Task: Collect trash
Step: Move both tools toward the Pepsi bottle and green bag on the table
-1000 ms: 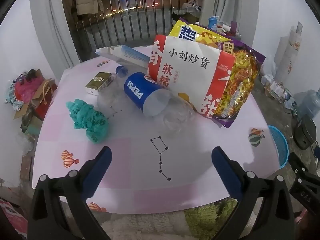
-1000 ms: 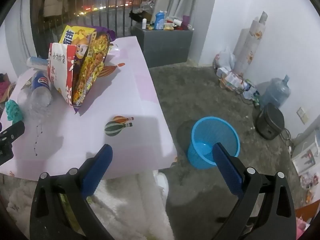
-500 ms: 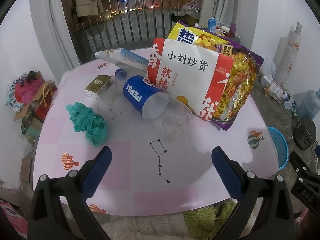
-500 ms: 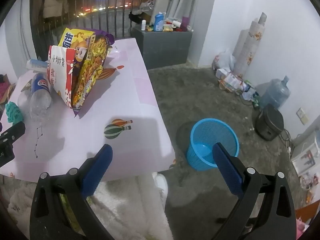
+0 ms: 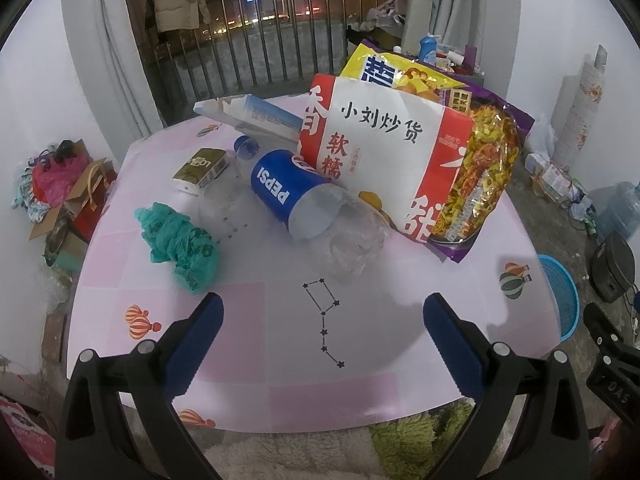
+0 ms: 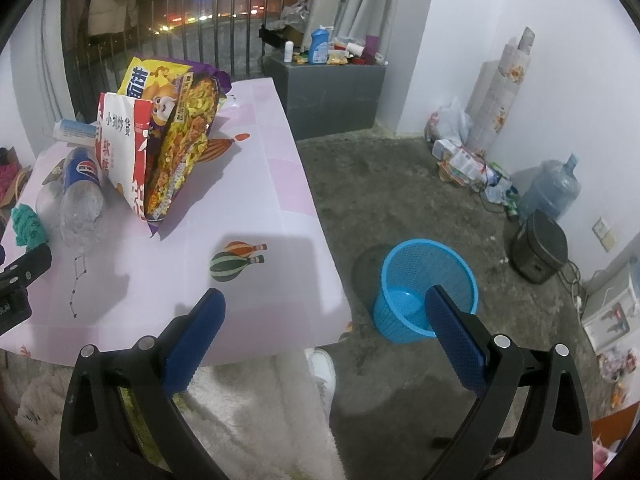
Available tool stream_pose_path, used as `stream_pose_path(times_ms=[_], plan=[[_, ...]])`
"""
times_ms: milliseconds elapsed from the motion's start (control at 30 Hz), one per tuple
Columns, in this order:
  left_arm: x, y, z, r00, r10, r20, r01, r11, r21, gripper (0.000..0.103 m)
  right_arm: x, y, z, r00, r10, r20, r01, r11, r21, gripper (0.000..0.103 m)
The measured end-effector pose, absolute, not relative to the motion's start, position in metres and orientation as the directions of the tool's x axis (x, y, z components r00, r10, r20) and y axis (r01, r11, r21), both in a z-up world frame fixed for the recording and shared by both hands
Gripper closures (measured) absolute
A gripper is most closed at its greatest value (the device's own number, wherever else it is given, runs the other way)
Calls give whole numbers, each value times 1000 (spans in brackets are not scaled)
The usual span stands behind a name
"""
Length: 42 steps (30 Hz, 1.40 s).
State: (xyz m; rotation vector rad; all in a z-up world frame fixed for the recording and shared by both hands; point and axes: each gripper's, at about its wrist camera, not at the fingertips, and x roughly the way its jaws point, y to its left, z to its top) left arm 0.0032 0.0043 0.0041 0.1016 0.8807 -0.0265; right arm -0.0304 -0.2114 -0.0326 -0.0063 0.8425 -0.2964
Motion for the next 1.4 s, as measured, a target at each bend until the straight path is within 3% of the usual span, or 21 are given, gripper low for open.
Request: stream_pose_path(times_ms=[1400], plan=[[1, 10, 0, 628, 27, -778, 53, 996, 78, 5, -28, -210, -33, 628, -249, -738, 255, 961, -107, 8]])
